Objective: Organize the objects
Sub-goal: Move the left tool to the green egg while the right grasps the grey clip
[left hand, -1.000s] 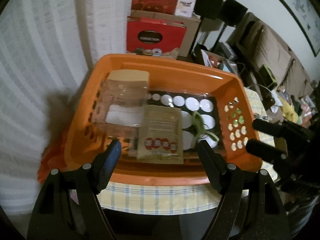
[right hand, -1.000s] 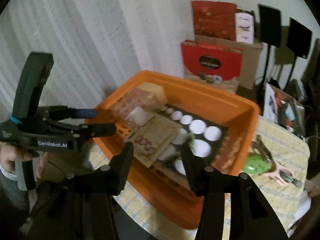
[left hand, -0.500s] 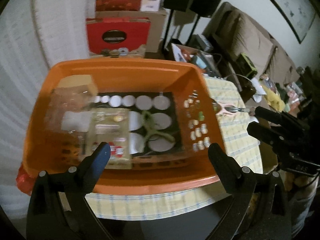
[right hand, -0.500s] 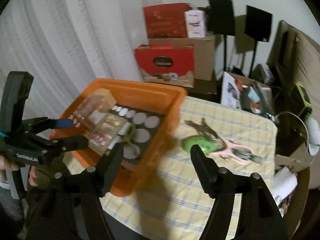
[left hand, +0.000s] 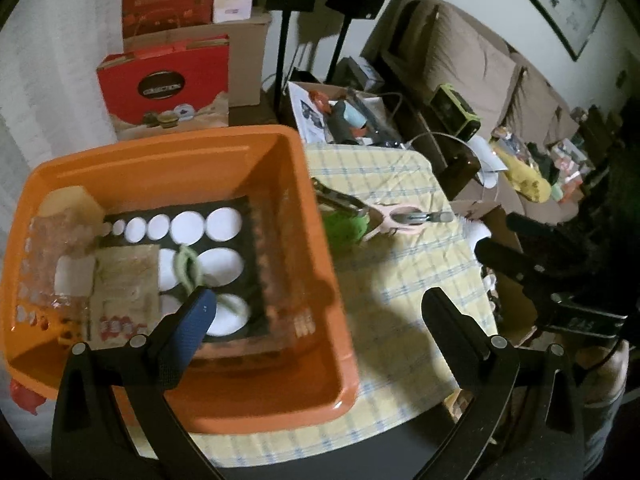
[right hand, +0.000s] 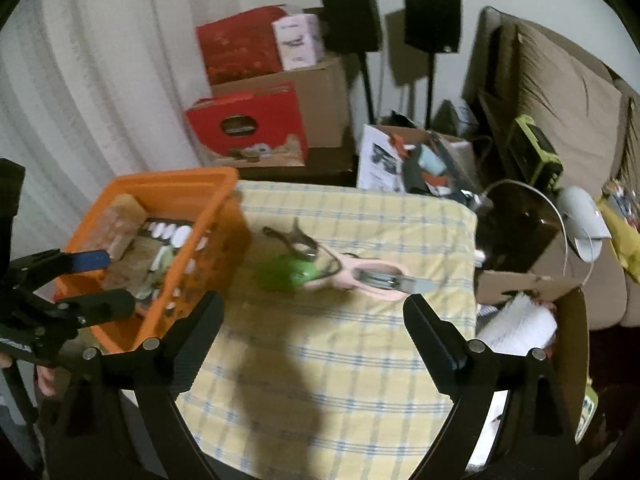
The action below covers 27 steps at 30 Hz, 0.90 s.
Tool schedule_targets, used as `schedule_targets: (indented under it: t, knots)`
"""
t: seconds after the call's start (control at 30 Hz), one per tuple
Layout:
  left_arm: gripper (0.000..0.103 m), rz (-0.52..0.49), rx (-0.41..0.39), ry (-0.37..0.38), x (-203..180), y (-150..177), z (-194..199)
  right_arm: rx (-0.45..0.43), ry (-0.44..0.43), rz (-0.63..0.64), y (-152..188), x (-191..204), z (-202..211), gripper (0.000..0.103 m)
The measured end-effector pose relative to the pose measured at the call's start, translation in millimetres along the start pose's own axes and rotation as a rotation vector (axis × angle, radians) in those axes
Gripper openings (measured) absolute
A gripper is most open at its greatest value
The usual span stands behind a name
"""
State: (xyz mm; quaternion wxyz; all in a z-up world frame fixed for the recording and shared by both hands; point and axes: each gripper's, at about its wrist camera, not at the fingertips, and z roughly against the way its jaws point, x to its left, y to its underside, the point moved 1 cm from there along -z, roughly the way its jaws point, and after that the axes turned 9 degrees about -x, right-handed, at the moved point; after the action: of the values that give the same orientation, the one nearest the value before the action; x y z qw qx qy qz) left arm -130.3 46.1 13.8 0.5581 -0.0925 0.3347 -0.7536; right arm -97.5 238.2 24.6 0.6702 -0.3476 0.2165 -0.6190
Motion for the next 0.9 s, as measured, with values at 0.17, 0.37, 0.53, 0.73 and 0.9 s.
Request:
schedule_targets:
  t: [0.17,0.37,0.53,0.73,0.9]
  knots:
    - [0.103,-0.013,0.013,0.007,-17.3,-11.5,-18.3,0.012,0.060,-0.043,3.8,-28.9,-12.2,0.092]
    - [0.103,-0.015,0.021,0.029,-32.9,-21.9,-38.8,0.049,0.082,-0.129,8.3,-63.3,-36.5,0.070]
    - [0.102,-0.053,0.038,0.012,-49.9,-29.8,-57.2,0.084,0.052,-0.170,13.5,-76.9,-59.5,0.050]
    - [0.099,-0.099,0.070,-0.012,-64.4,-35.4,-80.0,0.100,0.018,-0.187,13.8,-81.7,-77.9,0.029]
    - [0.099,-0.126,0.103,-0.020,-71.0,-35.3,-95.6,0.104,-0.006,-0.197,13.7,-82.6,-89.1,0.011]
